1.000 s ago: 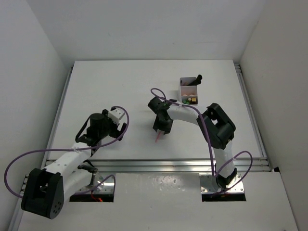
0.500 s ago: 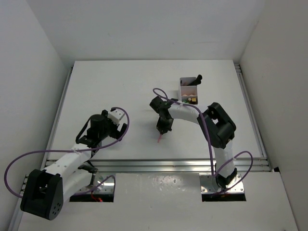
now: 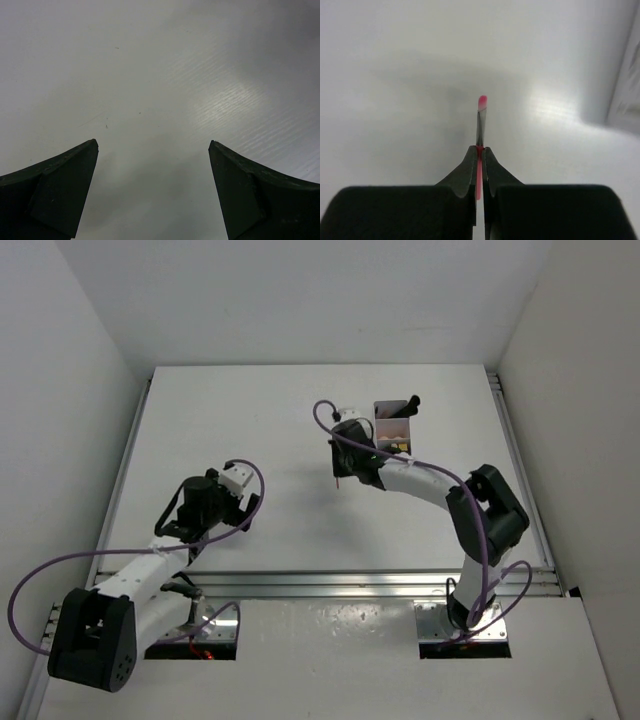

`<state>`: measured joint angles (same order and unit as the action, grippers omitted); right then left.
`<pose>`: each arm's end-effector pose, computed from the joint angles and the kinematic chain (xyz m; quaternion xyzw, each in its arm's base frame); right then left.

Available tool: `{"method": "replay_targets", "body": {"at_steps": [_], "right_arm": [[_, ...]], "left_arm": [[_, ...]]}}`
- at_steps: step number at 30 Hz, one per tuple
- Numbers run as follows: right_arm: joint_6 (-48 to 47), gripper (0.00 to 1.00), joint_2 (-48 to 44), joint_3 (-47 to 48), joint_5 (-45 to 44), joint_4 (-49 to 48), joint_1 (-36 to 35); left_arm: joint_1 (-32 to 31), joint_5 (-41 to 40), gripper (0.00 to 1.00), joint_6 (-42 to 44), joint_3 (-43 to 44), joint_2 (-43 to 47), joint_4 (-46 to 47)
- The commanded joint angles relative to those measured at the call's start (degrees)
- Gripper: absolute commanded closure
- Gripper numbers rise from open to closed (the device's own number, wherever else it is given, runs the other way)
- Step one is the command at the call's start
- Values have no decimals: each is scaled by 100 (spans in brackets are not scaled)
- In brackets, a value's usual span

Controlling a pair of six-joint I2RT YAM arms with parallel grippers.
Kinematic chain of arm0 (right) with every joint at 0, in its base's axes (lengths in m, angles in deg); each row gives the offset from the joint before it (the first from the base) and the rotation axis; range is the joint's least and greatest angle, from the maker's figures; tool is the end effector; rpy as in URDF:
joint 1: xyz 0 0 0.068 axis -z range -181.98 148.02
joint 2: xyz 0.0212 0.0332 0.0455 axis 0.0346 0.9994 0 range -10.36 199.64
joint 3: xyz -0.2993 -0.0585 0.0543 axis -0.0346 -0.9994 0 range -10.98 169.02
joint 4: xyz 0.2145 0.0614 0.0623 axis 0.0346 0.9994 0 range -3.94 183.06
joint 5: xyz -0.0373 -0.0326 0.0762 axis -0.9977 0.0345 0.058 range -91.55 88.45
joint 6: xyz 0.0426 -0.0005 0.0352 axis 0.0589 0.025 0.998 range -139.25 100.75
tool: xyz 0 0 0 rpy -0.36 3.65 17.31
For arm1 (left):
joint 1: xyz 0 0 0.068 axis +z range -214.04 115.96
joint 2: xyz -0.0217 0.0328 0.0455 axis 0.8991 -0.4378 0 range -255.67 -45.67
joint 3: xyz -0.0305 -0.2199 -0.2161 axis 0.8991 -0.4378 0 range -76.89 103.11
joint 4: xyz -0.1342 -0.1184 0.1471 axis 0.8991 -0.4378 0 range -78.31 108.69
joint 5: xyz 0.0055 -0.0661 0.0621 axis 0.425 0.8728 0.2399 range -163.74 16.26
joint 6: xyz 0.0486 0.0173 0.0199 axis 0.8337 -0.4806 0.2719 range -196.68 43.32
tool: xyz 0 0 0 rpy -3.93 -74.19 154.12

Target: Organize the makeup

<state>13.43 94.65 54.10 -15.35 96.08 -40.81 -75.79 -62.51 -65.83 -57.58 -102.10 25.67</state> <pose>0.2948 0.2257 0.2300 -0.0088 0.9336 0.1070 0.3418 0.1500 -0.0388 0.2289 0.2168 0.8361 -0.0887 0.4960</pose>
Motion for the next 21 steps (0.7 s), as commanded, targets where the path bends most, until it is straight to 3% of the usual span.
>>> {"method": "replay_targets", "body": {"at_steps": [1, 7, 13, 21], "right_arm": [[-1018, 100, -499, 180, -193, -1871, 393], [-1317, 100, -465, 330, -122, -3382, 1376], [-1897, 100, -157, 172, -271, -4700, 1773], [-1828, 100, 265, 164, -448, -5247, 1949]], "left_arm": [[182, 222, 1, -110, -24, -71, 181], [603, 293, 1, 13, -24, -263, 181], [1069, 565, 1, -39, -24, -378, 58], [1341, 644, 1, -92, 248, -755, -48]]}}
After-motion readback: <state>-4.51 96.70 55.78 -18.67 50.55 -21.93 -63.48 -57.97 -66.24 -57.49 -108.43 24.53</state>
